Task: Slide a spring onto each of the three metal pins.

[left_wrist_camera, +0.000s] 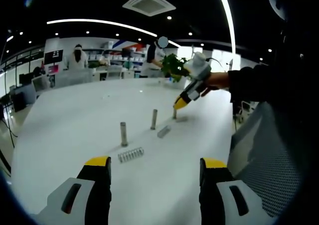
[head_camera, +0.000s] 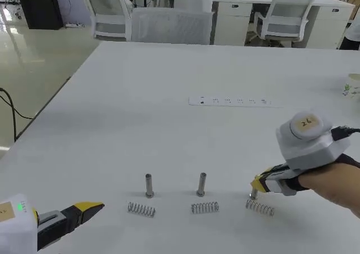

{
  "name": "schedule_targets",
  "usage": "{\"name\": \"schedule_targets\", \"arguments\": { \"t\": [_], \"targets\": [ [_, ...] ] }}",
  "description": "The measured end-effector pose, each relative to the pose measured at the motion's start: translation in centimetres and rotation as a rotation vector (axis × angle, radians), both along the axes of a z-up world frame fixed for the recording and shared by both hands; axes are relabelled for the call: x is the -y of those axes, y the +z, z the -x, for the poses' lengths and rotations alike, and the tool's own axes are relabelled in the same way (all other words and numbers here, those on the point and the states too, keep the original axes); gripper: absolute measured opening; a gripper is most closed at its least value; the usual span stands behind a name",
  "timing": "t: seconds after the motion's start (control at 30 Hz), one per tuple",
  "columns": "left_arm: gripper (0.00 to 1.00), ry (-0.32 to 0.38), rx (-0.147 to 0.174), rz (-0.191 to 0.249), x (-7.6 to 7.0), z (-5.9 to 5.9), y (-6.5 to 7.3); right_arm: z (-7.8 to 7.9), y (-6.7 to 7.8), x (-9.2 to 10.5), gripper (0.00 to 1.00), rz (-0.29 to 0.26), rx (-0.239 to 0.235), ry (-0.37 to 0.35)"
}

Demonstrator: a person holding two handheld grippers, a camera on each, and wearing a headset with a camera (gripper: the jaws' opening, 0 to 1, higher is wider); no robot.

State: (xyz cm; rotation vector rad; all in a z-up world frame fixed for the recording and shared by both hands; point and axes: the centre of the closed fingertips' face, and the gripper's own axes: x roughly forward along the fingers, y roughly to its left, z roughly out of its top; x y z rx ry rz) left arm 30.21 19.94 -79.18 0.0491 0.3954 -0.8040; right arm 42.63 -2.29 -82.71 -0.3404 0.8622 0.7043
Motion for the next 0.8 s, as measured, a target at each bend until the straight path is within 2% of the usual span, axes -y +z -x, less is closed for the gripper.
{"name": "schedule_targets", "arguments": {
  "t": [0.6, 0.8],
  "targets": [
    [0.68, 0.005, 0.002, 0.001, -0.01, -0.02, 0.12, -0.18, -0.24, -0.03, 0.05, 0.005, 0.012, 0.017],
    [0.68, 0.006, 0.002, -0.001, 0.00, -0.01, 0.08, -0.67, -0.21, -0.19, 0.05, -0.009, 0.020, 0.005]
  ]
}}
